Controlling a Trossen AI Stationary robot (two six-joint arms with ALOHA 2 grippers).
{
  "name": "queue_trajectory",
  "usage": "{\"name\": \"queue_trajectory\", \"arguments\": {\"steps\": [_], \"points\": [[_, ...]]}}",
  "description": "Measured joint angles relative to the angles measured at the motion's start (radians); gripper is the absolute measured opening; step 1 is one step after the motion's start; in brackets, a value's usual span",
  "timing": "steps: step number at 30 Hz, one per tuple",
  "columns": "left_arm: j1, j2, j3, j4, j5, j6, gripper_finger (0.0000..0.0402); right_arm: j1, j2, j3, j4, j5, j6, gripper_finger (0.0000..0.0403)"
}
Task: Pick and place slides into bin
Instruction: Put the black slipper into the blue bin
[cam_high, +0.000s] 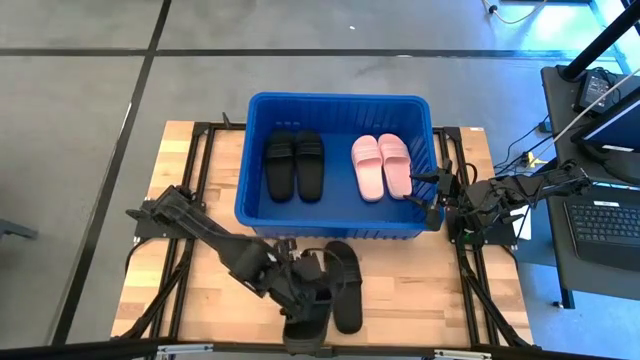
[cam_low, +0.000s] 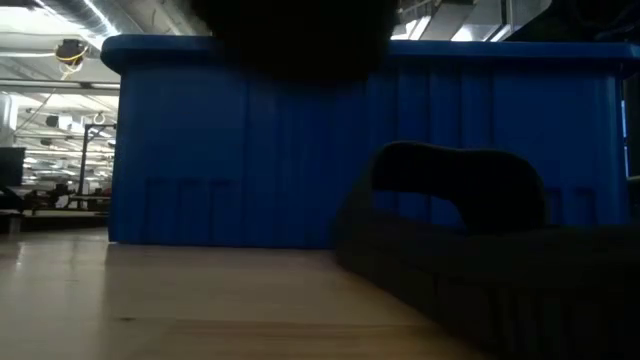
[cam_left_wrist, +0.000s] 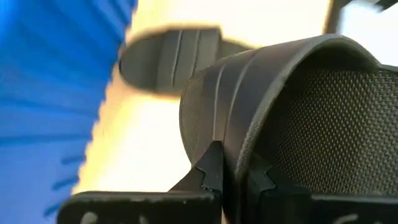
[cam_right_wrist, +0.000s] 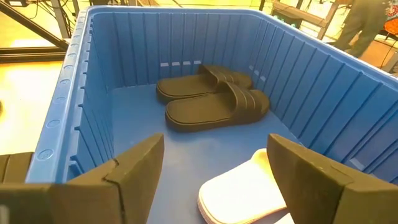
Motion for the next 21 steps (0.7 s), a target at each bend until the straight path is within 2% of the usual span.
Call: {"name": "queue_trajectory", "arguments": {"steps": [3, 6, 8, 14, 17, 21], "points": [[-0.001, 0.000, 0.167, -0.075, -0.068, 0.065, 0.0006, 0.000, 0.000, 0.000, 0.000, 0.000, -0.002, 0.0284], [-0.001, -0.004, 0.311, -0.163, -0.216, 0.140, 0.0007, 0.000, 0.000, 0.000, 0.000, 0.000, -0.004, 0.0284], [0.003, -0.073, 0.265, -0.142, -0.342, 0.206, 0.0006, 0.000, 0.000, 0.000, -0.001, 0.000, -0.004, 0.0284], [0.057, -0.178, 0.236, -0.335, -0.652, 0.242, 0.0006, 0.000, 0.004, 0.000, -0.005, 0.000, 0.002, 0.0284], [0.117, -0.199, 0.227, -0.309, -0.720, 0.397, 0.0006, 0.000, 0.007, 0.000, -0.007, 0.000, 0.002, 0.0284], [0.237, -0.202, 0.212, -0.319, -0.771, 0.523, 0.0006, 0.000, 0.014, 0.000, -0.008, 0.001, 0.003, 0.0284]]}}
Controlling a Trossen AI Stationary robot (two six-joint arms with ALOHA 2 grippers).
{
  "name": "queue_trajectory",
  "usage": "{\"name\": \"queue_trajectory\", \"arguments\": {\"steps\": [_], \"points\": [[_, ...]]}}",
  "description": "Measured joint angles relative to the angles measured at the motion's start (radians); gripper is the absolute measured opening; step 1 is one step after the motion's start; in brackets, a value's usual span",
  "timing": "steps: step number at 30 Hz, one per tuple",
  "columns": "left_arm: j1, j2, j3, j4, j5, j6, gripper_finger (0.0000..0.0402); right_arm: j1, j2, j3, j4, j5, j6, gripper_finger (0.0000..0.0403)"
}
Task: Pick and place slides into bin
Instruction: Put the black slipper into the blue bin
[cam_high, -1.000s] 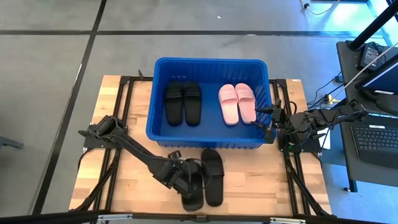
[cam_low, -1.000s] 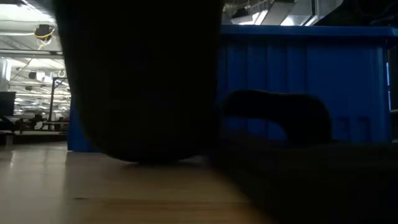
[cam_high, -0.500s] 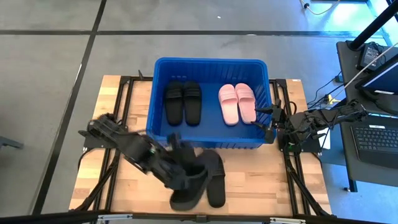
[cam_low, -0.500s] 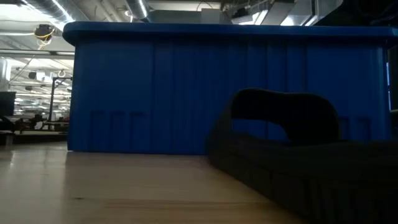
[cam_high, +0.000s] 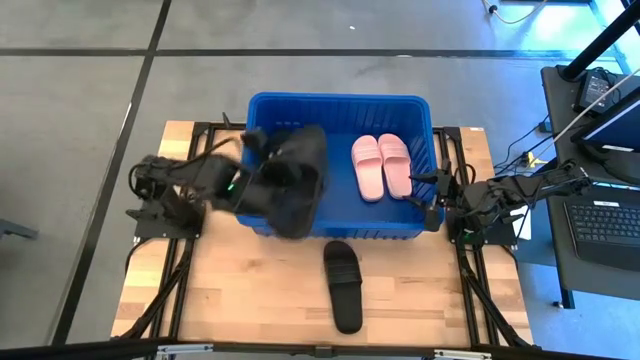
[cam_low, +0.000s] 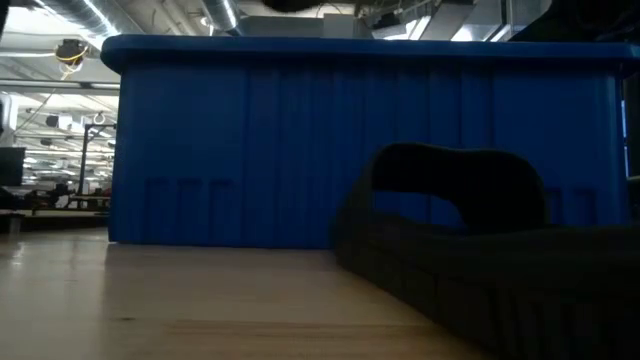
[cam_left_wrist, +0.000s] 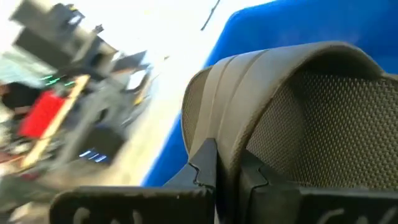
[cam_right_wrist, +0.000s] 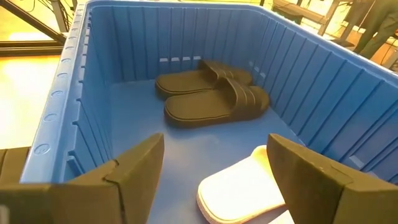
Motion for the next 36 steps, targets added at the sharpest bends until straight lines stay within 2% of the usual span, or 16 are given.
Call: {"name": "queue_trajectory", "arguments": {"steps": [6, 12, 19, 22, 26, 33, 36], "points": [[0.181, -0.010, -0.116, -0.004, -0.013, 0.115, 0.0006, 0.000, 0.021, 0.000, 0.000, 0.001, 0.027, 0.0284], [0.271, -0.115, -0.344, 0.037, -0.022, 0.118, 0.0006, 0.000, 0.054, 0.000, 0.001, 0.019, 0.026, 0.0284], [0.291, -0.351, -0.706, 0.328, -0.018, 0.157, 0.0006, 0.000, 0.096, 0.000, 0.003, 0.140, 0.026, 0.0284], [0.309, -0.413, -0.838, 0.453, -0.018, 0.213, 0.0006, 0.000, 0.109, 0.000, 0.007, 0.165, 0.028, 0.0284], [0.361, -0.437, -0.971, 0.568, 0.001, 0.279, 0.0006, 0.000, 0.122, 0.000, 0.038, 0.169, 0.027, 0.0284], [0.414, -0.436, -1.143, 0.814, 0.133, 0.405, 0.0006, -0.002, 0.132, 0.000, 0.040, 0.171, 0.056, 0.0284], [0.426, -0.436, -1.176, 0.826, 0.146, 0.413, 0.0006, -0.002, 0.136, 0.000, 0.040, 0.171, 0.060, 0.0284]]}}
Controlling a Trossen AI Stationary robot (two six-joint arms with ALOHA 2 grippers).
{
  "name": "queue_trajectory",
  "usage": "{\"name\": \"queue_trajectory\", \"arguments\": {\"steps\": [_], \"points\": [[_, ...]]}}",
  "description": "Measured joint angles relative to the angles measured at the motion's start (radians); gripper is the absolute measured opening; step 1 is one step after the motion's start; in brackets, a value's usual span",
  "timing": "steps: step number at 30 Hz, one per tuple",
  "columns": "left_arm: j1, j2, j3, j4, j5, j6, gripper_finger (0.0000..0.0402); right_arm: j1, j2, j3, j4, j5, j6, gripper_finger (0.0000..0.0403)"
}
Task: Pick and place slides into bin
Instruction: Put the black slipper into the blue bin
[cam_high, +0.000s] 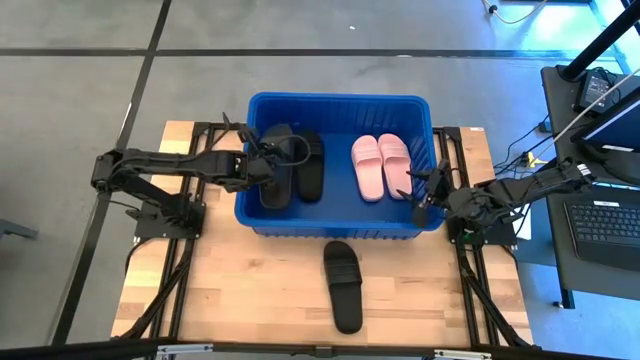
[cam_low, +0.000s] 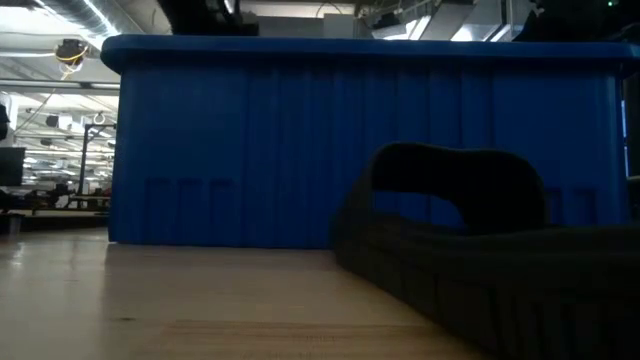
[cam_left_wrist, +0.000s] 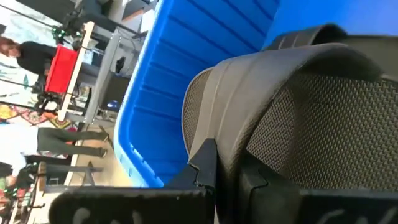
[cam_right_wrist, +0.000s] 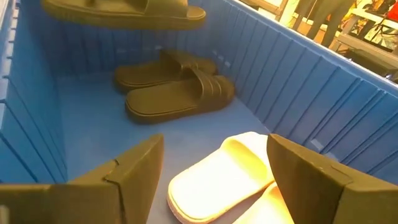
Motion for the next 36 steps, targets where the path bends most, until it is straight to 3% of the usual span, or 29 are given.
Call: {"name": "queue_trajectory", "arguments": {"steps": [14, 36], "points": [[0.005, 0.003, -0.126, 0.080, 0.092, -0.077, 0.0006, -0.068, 0.028, 0.000, -0.001, -0.001, 0.020, 0.0284], [-0.007, 0.012, -0.165, 0.072, 0.232, -0.132, 0.0005, -0.143, 0.062, 0.000, -0.008, -0.003, 0.016, 0.0284]]}}
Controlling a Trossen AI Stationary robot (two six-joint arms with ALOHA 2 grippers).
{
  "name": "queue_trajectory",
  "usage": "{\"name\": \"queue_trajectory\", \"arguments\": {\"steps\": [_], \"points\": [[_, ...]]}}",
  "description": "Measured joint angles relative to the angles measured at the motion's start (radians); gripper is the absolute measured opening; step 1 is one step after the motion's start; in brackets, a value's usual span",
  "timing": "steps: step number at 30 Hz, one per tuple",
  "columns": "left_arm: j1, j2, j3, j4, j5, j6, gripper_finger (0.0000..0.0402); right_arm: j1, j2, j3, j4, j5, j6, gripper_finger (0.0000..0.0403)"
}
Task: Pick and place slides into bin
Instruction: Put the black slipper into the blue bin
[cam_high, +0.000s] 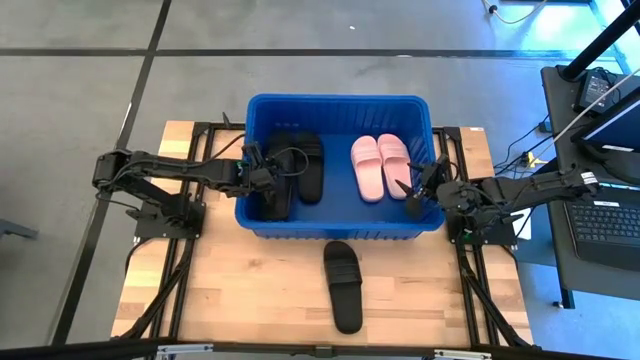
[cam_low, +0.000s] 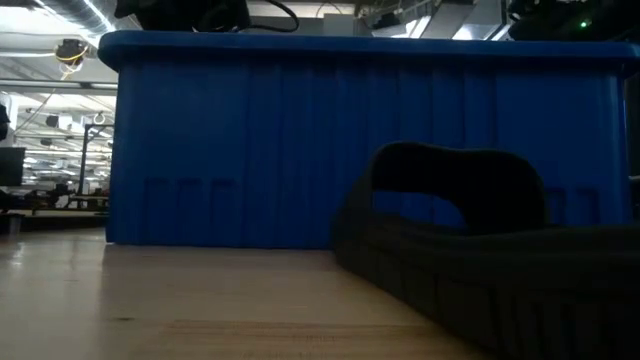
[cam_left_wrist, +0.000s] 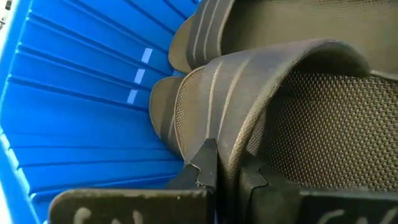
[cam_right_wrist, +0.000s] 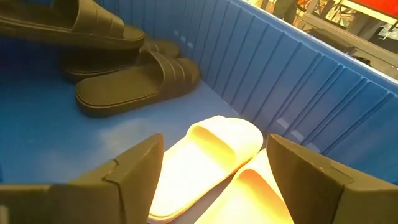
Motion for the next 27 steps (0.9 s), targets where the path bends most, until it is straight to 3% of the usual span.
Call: {"name": "queue_trajectory", "arguments": {"steps": [8, 13, 19, 27], "points": [[0.014, 0.031, 0.002, -0.013, 0.039, -0.017, 0.0034, 0.000, 0.023, 0.000, 0.001, 0.000, 0.002, 0.0284], [0.027, 0.061, 0.004, -0.030, 0.098, -0.044, 0.0031, 0.000, 0.036, 0.000, 0.000, -0.002, 0.003, 0.0284], [0.018, 0.055, 0.001, -0.022, 0.085, -0.048, 0.0024, 0.001, 0.054, 0.000, 0.008, -0.006, 0.003, 0.0284], [0.010, 0.051, 0.001, -0.028, 0.068, -0.053, 0.0044, 0.001, 0.056, 0.000, 0.008, -0.008, 0.003, 0.0284]]}}
